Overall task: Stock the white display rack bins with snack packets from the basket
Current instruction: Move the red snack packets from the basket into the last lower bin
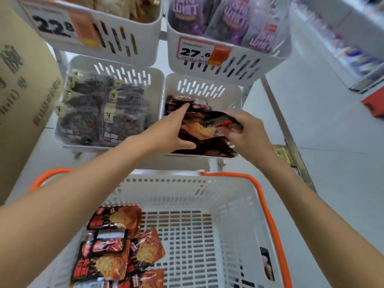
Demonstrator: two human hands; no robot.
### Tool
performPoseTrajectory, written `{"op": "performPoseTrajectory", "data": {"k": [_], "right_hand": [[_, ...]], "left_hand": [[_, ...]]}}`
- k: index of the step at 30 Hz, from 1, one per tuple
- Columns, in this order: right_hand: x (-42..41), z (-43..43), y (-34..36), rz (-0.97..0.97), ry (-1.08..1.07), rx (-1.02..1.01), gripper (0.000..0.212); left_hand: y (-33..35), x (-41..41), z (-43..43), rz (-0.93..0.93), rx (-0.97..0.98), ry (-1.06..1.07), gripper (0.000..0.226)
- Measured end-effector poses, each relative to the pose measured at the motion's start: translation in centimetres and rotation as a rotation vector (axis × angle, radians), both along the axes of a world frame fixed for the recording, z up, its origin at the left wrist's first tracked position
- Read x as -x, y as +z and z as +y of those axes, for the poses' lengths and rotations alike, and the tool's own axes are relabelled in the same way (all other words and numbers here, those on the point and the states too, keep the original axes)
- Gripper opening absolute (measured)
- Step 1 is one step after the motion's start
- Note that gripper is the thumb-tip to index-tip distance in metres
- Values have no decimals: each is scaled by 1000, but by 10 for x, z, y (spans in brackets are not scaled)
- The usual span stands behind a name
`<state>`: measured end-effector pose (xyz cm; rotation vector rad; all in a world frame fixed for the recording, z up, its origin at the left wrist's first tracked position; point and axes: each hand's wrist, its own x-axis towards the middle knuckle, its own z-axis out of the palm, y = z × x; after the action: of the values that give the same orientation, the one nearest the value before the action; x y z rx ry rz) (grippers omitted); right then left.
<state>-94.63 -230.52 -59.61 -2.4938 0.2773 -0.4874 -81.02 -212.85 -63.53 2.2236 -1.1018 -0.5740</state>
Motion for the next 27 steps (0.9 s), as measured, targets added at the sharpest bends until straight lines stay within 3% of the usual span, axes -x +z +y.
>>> {"op": "performPoseTrajectory", "data": {"k": [6, 10, 12, 15, 17, 23, 27], "right_hand": [[-52, -75, -62, -127, -258, 303, 28], [-96, -97, -92, 189, -198, 366, 34], [-117, -106, -105, 335, -138, 339, 48], [-136, -109, -113, 281, -153, 321, 73], [-144, -105, -117, 264, -123, 380, 77], [-138, -101, -116, 213, -128, 445, 62], [-89, -39, -98, 90, -105, 250, 54]], "left_hand": [[-55, -49, -44, -372, -288, 11, 93], [-70, -59, -51, -513, -342, 25, 92], [-82, -65, -55, -570, -340, 34, 93], [-91, -66, -56, -613, -318, 58, 94], [-93, -65, -55, -649, -303, 64, 95], [-89, -61, -51, -600, -311, 76, 92], [-69, -45, -35, -375, -146, 77, 83]]}}
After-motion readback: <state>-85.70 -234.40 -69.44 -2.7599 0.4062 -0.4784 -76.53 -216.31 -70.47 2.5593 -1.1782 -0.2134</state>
